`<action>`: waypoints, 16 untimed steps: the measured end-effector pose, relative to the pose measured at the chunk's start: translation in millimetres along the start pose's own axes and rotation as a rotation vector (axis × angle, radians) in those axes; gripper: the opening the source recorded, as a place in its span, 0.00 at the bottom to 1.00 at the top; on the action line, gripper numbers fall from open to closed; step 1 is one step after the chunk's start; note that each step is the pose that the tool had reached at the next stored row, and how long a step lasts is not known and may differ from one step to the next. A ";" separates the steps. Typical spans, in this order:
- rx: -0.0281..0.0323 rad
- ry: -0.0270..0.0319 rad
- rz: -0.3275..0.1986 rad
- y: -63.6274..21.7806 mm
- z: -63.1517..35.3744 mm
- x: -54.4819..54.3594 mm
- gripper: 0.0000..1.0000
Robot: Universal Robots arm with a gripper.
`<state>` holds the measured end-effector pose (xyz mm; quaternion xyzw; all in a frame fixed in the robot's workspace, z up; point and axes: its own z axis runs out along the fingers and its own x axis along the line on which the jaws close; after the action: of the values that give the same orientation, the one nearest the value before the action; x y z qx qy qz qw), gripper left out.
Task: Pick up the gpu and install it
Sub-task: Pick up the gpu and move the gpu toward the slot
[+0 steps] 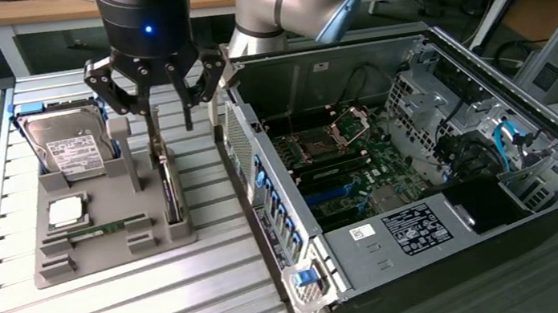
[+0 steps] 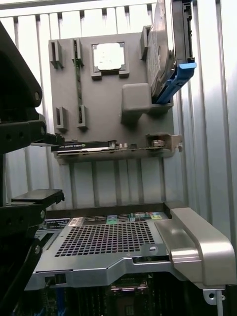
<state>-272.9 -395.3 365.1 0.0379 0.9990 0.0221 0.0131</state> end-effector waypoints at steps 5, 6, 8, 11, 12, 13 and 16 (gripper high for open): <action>0.0002 0.0002 0.000 2.3 6.6 3.7 0.48; 0.0003 0.0002 0.000 2.5 7.4 3.8 0.48; 0.0001 0.0001 0.000 2.8 9.0 4.1 0.48; 0.0001 0.0001 0.000 3.3 11.7 4.2 0.48; 0.0002 0.0001 0.000 3.4 12.5 4.3 0.48; 0.0001 0.0001 0.000 3.5 13.4 4.4 0.48; 0.0001 0.0001 0.000 3.6 16.1 4.9 0.48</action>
<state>-277.1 -390.7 349.1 0.0379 0.9990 0.0221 0.0131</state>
